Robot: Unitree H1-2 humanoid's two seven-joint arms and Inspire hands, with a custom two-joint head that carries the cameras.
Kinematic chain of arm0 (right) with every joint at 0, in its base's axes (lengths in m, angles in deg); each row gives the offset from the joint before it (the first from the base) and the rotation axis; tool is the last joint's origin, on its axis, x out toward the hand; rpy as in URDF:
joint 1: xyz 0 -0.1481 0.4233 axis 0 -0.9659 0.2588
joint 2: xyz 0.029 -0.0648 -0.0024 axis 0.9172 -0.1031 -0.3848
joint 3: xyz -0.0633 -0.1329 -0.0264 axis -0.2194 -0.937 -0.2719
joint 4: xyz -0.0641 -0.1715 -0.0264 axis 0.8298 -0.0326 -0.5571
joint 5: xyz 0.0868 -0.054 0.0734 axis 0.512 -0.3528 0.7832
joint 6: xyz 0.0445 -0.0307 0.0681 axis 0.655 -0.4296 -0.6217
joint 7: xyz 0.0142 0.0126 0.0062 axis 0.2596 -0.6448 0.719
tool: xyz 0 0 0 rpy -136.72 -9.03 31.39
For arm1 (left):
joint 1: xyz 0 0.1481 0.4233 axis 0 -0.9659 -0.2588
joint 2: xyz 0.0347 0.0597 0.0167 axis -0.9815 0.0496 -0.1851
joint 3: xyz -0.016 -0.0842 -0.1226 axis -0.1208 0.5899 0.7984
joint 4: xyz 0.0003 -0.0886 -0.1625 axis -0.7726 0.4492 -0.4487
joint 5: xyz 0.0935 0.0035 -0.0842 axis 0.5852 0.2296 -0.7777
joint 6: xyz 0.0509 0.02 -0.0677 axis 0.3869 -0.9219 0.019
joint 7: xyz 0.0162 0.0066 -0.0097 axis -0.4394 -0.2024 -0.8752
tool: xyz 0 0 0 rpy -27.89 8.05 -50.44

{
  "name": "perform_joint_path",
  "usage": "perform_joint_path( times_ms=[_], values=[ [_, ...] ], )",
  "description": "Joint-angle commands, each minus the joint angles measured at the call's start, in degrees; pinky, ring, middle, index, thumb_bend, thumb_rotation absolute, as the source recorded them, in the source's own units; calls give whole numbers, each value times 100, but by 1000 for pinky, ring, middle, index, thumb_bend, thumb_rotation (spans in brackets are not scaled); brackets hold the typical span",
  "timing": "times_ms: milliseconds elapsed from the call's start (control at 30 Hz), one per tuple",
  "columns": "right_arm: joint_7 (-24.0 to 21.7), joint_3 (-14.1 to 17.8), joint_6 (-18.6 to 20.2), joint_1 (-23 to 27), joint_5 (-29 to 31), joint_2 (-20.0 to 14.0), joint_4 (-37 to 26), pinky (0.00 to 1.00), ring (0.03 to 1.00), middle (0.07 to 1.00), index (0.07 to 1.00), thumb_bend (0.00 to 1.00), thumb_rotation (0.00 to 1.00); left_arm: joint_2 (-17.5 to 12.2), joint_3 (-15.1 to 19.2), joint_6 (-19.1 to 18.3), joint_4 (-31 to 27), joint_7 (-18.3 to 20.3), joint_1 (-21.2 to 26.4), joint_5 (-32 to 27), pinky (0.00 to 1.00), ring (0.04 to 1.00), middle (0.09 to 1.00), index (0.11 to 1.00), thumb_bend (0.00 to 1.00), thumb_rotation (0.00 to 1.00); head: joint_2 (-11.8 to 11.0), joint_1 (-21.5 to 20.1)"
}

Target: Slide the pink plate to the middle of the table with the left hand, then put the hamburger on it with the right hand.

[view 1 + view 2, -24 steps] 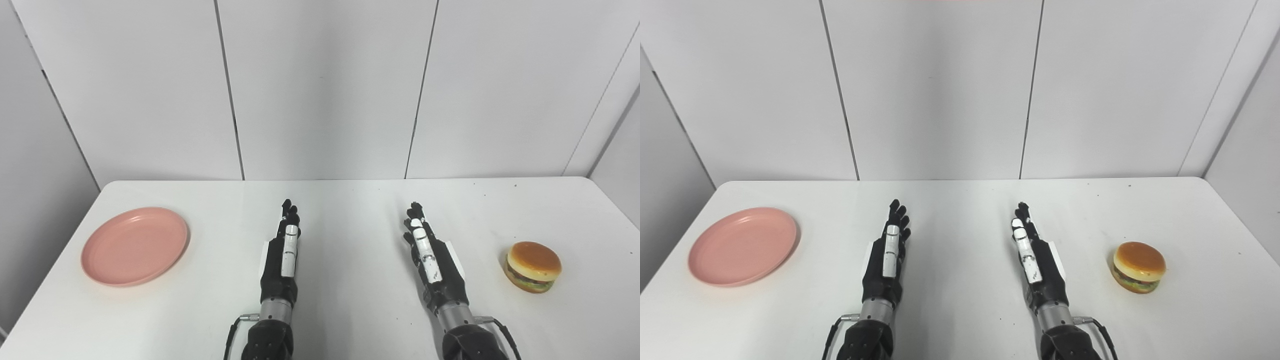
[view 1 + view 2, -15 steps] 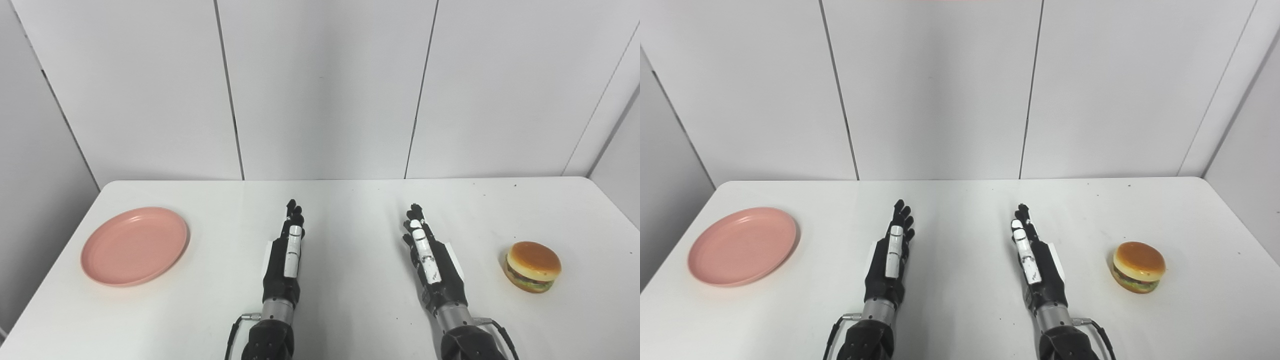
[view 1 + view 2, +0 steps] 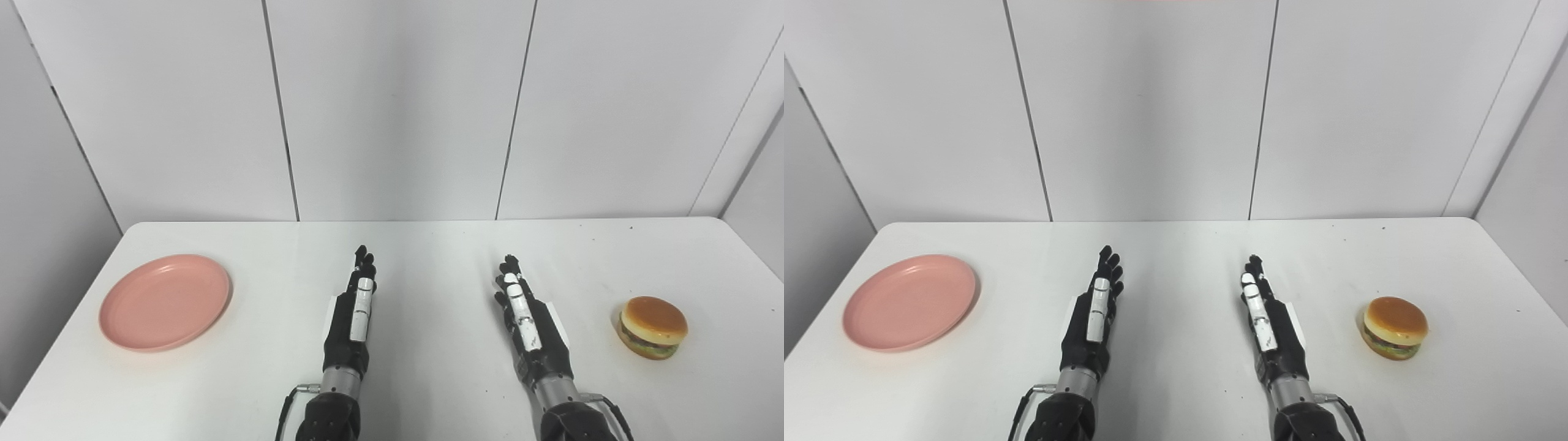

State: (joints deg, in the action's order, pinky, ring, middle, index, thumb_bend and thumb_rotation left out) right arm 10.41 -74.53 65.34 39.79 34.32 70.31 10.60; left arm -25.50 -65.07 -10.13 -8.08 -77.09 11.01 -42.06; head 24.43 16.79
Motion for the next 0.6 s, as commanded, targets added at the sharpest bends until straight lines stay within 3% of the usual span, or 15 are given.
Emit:
perform_joint_path(
  times_ms=[0, 67, 200, 333, 567],
  values=[
    [-165, 83, -467, 206, 163, -61, 170, 1000, 1000, 1000, 1000, 577, 875, -114, 140, 291, 74, -192, -239, 115, 1000, 1000, 1000, 1000, 653, 1000, -74, 229],
    [-205, 122, -542, 213, 210, -104, 234, 1000, 1000, 1000, 1000, 598, 884, -125, 246, 271, -89, -245, -135, 74, 1000, 1000, 1000, 987, 645, 1000, -159, 474],
    [-104, 186, -530, 143, 169, -116, 73, 1000, 1000, 1000, 1000, 508, 886, -197, 523, 109, -491, -364, 58, 3, 1000, 989, 987, 979, 740, 1000, -341, 991],
    [-59, 176, -201, 55, 151, -132, -254, 1000, 1000, 1000, 1000, 530, 882, -345, 870, -76, -923, -398, 262, -183, 1000, 997, 989, 998, 790, 1000, -435, 1258],
    [-172, 33, -721, 49, -111, -273, -94, 1000, 1000, 1000, 1000, 545, 933, -918, 1429, -839, -1718, -563, 470, -233, 1000, 984, 961, 969, 823, 1000, -459, 1413]
  ],
)
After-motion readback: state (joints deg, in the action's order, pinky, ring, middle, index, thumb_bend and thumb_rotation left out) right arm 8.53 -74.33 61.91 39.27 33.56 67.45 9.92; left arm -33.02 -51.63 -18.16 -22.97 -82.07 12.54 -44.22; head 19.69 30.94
